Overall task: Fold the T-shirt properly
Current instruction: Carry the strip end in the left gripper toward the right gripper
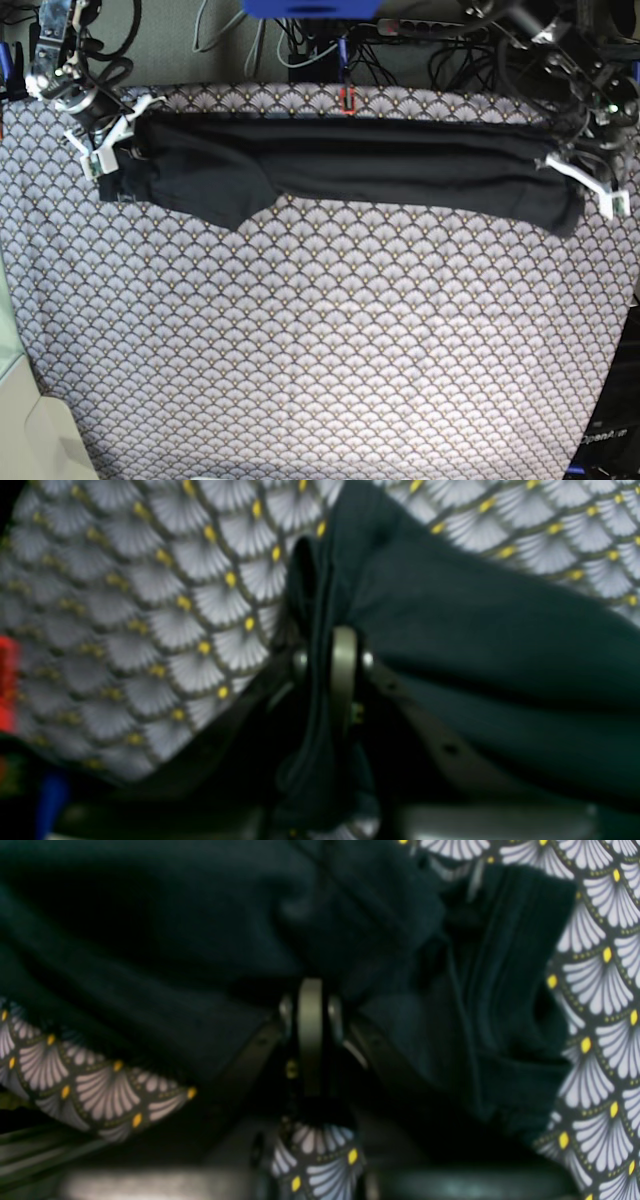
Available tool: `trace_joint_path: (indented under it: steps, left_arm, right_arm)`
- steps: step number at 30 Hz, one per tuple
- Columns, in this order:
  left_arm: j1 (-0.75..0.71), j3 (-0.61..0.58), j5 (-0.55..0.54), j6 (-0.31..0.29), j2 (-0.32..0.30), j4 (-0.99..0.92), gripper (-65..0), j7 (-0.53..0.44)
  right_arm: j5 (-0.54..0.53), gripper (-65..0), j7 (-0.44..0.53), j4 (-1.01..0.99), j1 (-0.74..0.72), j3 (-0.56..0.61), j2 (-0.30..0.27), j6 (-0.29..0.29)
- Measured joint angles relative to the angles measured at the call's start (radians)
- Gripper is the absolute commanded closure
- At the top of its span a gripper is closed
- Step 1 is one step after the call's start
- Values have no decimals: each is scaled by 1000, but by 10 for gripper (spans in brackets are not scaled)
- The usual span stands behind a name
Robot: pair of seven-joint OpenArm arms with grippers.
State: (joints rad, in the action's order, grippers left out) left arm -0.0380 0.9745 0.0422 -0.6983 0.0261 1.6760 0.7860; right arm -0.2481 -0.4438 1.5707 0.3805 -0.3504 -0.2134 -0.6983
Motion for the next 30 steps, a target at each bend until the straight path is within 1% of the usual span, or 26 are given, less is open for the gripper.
trace_joint_path:
  steps: [2, 4, 6, 7, 8, 9, 11, 13, 15, 17, 21, 23, 28, 30]
  left_arm:
    - [-5, -58, 25, -2, 27, 128, 0, 7]
    - [-19, -127, 61, 3, 76, 243, 0, 0]
    - [-59, -220, 117, -1, 128, 319, 0, 0]
    - [-76, -276, 156, -2, 138, 330, 0, -2]
    - [-97, -341, 221, -2, 137, 328, 0, 7]
    - [-113, -397, 248, -10, 138, 322, 0, 11]
    - [-143, -515, 310, -2, 131, 320, 0, 0]
    - [-193, -616, 302, -1, 126, 320, 0, -8]
    - [-233, -682, 299, -11, 127, 320, 0, 4]
    - [-241, -736, 299, -10, 130, 314, 0, 18]
    - [-247, -859, 302, 0, 126, 315, 0, 3]
    - [-262, -908, 301, -6, 126, 314, 0, 4]
    - [-281, -1033, 308, 4, 122, 314, 0, 18]
    - [-287, -1066, 304, -7, 124, 314, 0, 11]
  right_arm:
    - [0, -4, 0, 0, 0, 0, 0, 0]
    - [0, -4, 0, 0, 0, 0, -1, 0]
    - [0, -4, 0, 0, 0, 0, -1, 0]
    - [0, -4, 0, 0, 0, 0, 0, 0]
    - [0, -4, 0, 0, 0, 0, -1, 0]
    - [0, -4, 1, 0, 0, 0, -2, 0]
    - [0, -4, 0, 0, 0, 0, -2, 0]
    - [0, -4, 0, 2, 0, 0, -2, 0]
    - [1, -4, -4, 2, -1, 0, -2, 0]
    - [0, -4, -3, 2, 0, 0, -2, 0]
    - [1, -4, -3, 2, -1, 0, 0, 0]
    - [0, -4, 0, 2, 0, 0, 2, 0]
    - [1, -4, 0, 2, 0, 0, 3, 0]
    - [0, -4, 0, 2, 0, 0, 3, 0]
